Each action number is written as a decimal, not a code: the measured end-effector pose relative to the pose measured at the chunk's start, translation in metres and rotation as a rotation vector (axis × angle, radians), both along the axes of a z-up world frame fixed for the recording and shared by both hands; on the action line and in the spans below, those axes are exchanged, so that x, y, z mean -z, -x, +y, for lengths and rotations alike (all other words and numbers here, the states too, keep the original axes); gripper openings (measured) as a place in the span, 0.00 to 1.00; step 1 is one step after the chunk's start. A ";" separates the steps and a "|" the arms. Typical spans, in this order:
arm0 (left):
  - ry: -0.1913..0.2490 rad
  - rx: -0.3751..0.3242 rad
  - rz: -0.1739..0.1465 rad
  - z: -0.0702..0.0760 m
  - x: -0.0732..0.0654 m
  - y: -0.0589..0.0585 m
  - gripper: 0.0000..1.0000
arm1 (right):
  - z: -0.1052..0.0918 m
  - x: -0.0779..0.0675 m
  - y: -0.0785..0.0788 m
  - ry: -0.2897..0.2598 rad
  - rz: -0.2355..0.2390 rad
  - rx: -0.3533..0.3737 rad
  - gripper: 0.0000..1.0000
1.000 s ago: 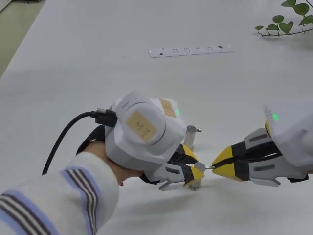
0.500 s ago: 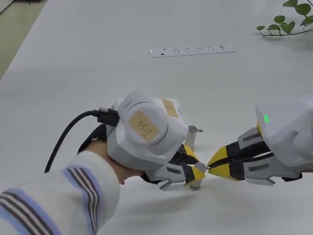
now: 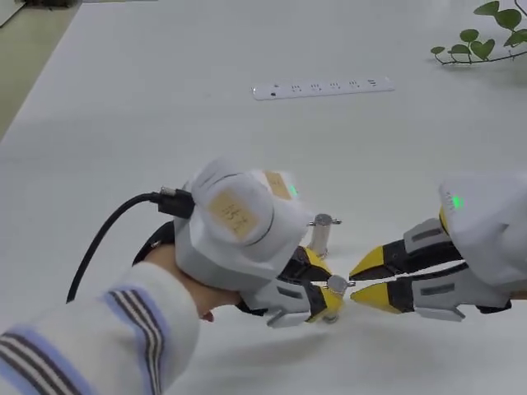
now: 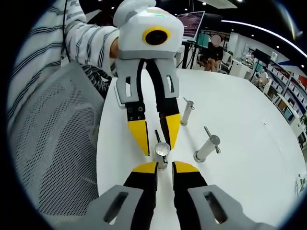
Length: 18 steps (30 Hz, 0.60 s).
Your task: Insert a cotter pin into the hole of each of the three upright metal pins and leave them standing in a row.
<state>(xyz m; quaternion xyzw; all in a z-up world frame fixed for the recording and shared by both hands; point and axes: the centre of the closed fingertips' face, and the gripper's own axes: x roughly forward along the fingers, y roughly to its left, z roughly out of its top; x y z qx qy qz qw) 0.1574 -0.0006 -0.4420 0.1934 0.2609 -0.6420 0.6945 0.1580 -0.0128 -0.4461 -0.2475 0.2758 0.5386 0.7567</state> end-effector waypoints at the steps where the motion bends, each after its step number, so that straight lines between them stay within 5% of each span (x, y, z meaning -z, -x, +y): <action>1: 0.006 -0.009 0.004 0.002 0.000 0.001 0.21 | 0.000 0.001 0.001 -0.010 0.007 0.012 0.08; 7: 0.070 -0.101 0.059 0.014 0.005 0.008 0.35 | 0.004 0.009 0.004 -0.075 0.048 0.103 0.13; 11: 0.050 -0.120 0.029 0.025 0.011 0.014 0.43 | 0.008 0.012 0.003 -0.112 0.062 0.136 0.16; 14: 0.064 -0.139 0.073 0.029 0.012 0.020 0.49 | 0.012 0.014 0.002 -0.141 0.079 0.154 0.15; 18: 0.054 -0.143 0.077 0.032 0.010 0.025 0.57 | 0.016 0.016 0.000 -0.164 0.085 0.167 0.14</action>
